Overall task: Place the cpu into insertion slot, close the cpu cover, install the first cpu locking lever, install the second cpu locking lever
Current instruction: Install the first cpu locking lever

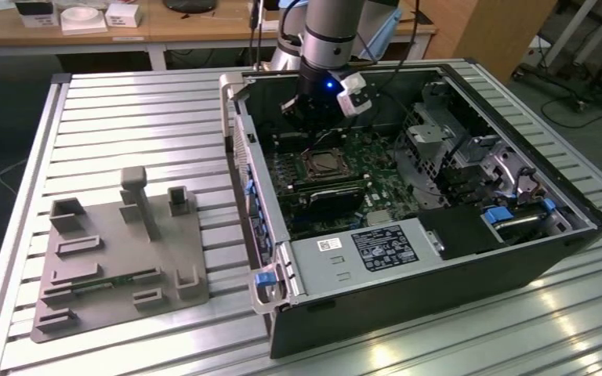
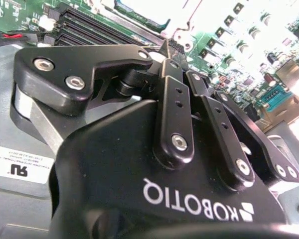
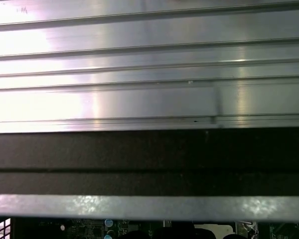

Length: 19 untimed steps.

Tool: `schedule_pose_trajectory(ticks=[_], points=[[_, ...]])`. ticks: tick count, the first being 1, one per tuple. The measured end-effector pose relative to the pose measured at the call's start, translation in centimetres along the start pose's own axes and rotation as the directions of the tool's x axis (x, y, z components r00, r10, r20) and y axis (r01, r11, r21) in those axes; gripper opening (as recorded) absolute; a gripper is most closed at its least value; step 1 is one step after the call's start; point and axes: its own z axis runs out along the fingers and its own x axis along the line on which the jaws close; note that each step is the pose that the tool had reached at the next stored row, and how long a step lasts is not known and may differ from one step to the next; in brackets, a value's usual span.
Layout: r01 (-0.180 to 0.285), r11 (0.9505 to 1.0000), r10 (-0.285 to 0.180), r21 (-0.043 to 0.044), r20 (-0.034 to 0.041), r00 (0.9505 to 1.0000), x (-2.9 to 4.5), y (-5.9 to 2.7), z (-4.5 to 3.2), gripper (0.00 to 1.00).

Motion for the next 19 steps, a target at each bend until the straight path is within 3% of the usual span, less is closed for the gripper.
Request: schedule_pose_trajectory(ticks=[10,15,19], points=[[0.001,1.0000,-0.001,0.0033,0.0000,1.0000,-0.04,0.02,0.03,0.11],[0.011,0.9999,-0.011,0.0034,-0.0003,0.9999,-0.04,0.49,0.14,0.11],[0.063,0.9980,-0.063,0.0037,-0.0015,0.9980,-0.03,0.54,0.25,0.11]])
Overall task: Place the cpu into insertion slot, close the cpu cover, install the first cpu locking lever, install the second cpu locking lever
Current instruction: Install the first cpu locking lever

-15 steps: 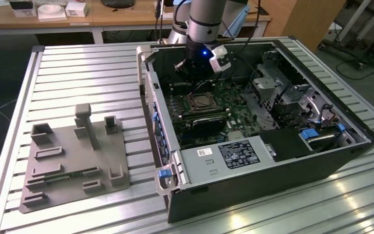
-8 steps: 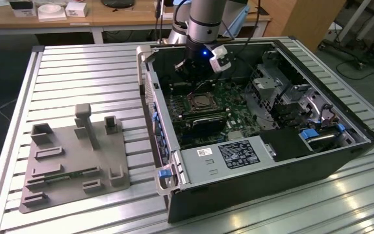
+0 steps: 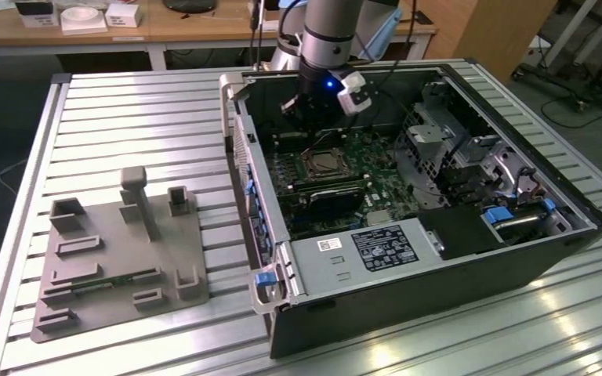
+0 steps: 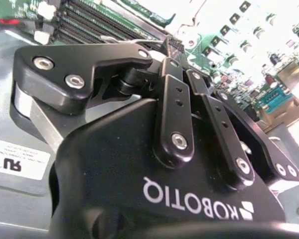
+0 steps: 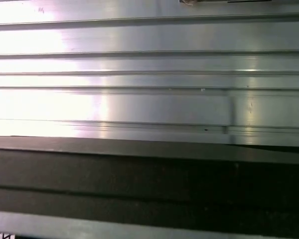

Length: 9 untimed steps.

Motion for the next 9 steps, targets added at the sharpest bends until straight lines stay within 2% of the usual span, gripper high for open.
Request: schedule_pose_trajectory(ticks=[9], points=[[0.012,0.9999,-0.012,0.0001,0.0015,0.9999,-0.01,0.03,0.20,0.11]])
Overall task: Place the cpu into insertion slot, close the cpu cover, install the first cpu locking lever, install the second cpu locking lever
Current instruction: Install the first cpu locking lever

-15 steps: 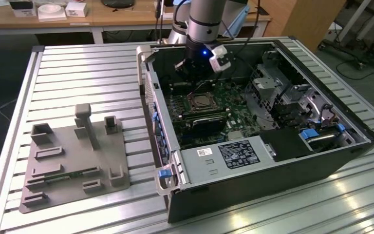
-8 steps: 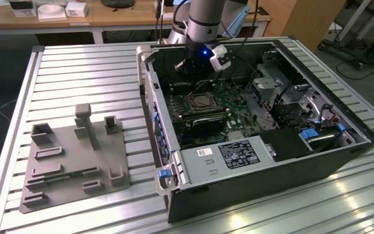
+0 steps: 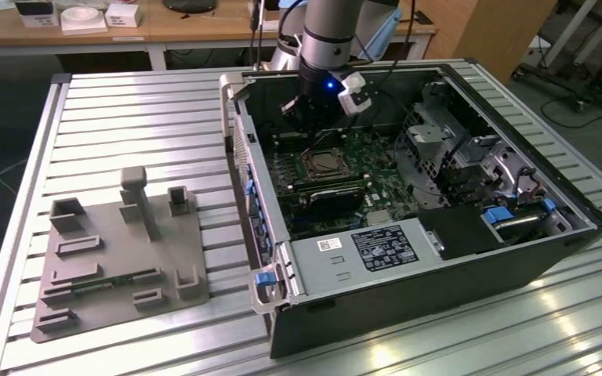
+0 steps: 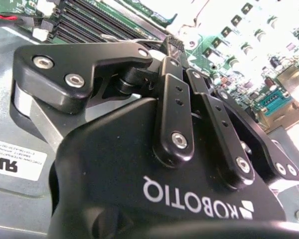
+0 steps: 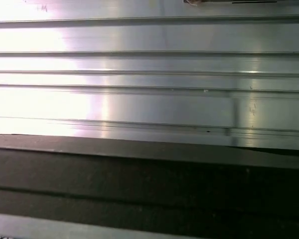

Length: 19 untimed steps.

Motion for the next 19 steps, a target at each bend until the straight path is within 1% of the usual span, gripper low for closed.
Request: schedule_pose_trajectory(ticks=[19], points=[[0.001,1.0000,-0.001,0.0000,0.0000,1.0000,-0.86,0.04,0.37,0.11]])
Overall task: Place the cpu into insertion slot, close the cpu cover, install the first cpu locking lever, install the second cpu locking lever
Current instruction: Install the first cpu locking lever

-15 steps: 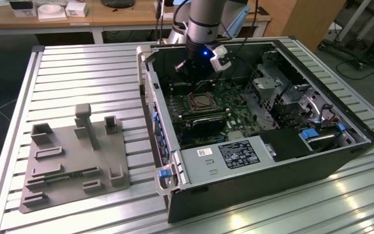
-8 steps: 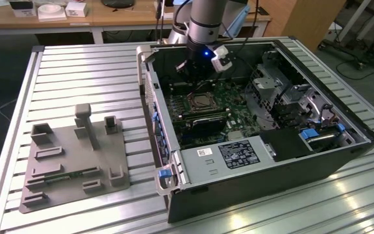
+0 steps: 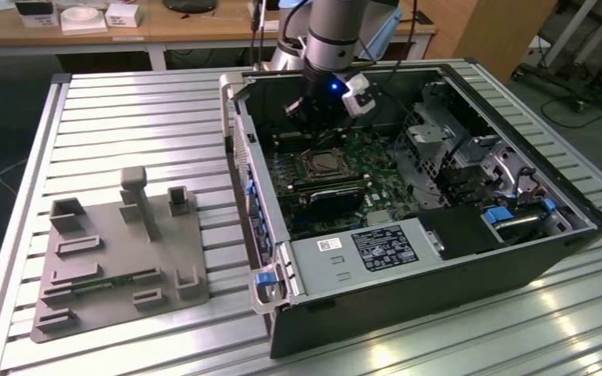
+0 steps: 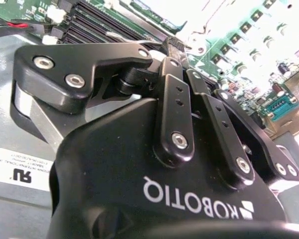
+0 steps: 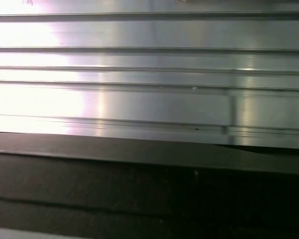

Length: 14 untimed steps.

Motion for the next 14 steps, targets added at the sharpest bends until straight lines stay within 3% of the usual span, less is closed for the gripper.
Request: schedule_pose_trajectory(ticks=[14], points=[[0.000,1.0000,0.000,0.0001,-0.0001,1.0000,-0.83,-0.04,0.22,0.11]])
